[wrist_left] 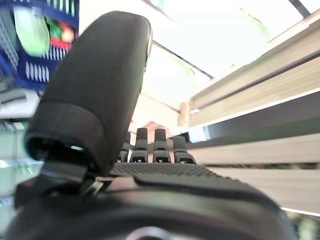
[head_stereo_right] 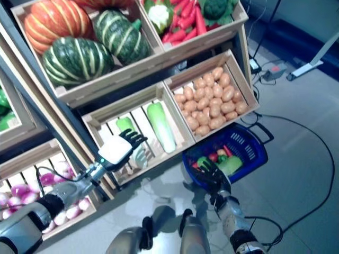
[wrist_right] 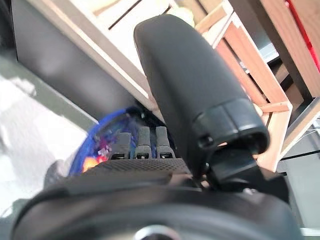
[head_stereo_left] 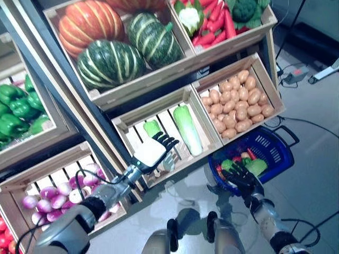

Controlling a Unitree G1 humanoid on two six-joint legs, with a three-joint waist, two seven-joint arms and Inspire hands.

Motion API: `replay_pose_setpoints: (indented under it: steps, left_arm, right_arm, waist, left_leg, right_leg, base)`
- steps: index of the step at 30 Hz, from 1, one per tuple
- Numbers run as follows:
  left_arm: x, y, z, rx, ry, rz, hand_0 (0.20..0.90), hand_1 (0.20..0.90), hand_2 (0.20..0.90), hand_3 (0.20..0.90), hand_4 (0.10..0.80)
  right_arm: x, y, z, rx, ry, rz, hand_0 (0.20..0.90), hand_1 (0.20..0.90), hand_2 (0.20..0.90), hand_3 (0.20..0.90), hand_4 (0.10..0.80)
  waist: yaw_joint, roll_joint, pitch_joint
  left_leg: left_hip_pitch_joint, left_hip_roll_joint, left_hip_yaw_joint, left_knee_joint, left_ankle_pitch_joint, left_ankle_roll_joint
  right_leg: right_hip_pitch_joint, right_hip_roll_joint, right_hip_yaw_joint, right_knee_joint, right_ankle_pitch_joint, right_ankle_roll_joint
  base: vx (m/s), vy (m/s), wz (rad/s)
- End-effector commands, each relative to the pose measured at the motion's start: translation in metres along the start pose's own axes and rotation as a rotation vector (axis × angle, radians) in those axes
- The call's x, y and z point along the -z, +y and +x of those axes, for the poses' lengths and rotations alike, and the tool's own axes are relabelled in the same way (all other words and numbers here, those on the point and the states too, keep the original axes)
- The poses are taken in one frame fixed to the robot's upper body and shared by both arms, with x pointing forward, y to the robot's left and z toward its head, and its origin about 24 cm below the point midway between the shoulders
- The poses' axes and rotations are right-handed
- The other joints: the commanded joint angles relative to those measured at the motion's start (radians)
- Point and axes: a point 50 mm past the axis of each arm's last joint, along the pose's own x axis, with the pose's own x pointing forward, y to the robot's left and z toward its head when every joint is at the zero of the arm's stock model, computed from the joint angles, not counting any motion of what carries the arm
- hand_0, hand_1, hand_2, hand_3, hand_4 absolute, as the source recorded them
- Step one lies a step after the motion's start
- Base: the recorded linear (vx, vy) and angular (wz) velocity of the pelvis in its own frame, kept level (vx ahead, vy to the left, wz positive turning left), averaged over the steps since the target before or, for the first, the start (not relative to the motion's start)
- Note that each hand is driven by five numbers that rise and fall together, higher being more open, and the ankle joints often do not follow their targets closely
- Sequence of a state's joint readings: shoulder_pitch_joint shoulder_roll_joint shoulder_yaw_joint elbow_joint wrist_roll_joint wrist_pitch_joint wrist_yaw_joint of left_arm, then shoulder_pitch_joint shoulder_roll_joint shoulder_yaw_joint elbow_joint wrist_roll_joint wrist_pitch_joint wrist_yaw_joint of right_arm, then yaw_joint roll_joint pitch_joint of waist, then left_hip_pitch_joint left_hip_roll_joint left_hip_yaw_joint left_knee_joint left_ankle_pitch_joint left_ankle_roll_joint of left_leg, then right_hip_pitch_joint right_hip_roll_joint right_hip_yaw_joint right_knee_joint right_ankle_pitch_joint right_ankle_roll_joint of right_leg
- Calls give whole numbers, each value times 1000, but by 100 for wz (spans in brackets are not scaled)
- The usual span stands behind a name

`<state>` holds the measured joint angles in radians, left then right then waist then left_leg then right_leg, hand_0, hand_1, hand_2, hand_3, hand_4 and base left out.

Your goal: Put vegetables into the basket

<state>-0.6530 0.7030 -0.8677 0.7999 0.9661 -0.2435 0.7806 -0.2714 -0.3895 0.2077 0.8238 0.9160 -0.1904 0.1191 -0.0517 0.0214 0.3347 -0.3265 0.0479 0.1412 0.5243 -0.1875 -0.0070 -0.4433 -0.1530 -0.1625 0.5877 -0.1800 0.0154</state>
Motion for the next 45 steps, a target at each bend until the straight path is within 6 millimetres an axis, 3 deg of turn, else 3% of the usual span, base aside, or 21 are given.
replay_pose_setpoints:
  steps: [1, 7, 16, 29, 35, 45]
  left_arm:
    - [39, 38, 18, -153, 147, 32, 900, 900, 900, 900, 800]
    - [68, 57, 23, -119, 179, 137, 900, 900, 900, 900, 800]
    - [98, 81, 23, -20, 229, 267, 900, 900, 900, 900, 800]
    - [120, 70, 10, 279, 395, 361, 900, 900, 900, 900, 800]
    - [122, 80, 16, 240, 375, 381, 900, 900, 900, 900, 800]
    - [113, 114, 42, -25, 111, 635, 900, 900, 900, 900, 800]
  right_arm:
    - [-36, -5, 5, -26, -131, -11, 900, 900, 900, 900, 800]
    - [-54, -21, 7, 28, -132, -42, 900, 900, 900, 900, 800]
    - [-68, -45, 0, 80, -148, -78, 900, 900, 900, 900, 800]
    - [-54, -56, -4, 126, -94, -82, 900, 900, 900, 900, 800]
    - [-57, -53, -1, 121, -101, -105, 900, 900, 900, 900, 800]
    - [-60, -66, -5, 182, -108, -147, 900, 900, 900, 900, 800]
  waist:
    - [-33, -1, -22]
    - [-51, 4, 8]
    - [-73, 14, 36]
    - [-70, 17, 46]
    - [-68, 15, 53]
    - [-70, -2, 91]
  left_leg:
    - [-141, 26, 10, 137, -3, -13]
    - [-288, 49, -4, 310, -66, -7]
    - [-421, 53, -21, 457, -119, -10]
    - [-435, 54, -33, 460, -118, -17]
    - [-437, 58, -31, 444, -109, -20]
    - [-532, 60, -54, 528, -136, -9]
  right_leg:
    - [-26, -46, 8, 127, -22, 15]
    - [-183, -41, 51, 293, -71, 0]
    - [-326, -42, 82, 431, -111, 0]
    - [-337, -46, 84, 437, -113, 16]
    - [-337, -44, 83, 420, -104, 19]
    - [-422, -38, 91, 474, -111, 18]
  base:
    - [-115, 58, -6]
    - [-63, 38, -11]
    - [-33, 21, -3]
    - [-11, -22, 3]
    - [-7, -8, 3]
    - [-45, -5, 8]
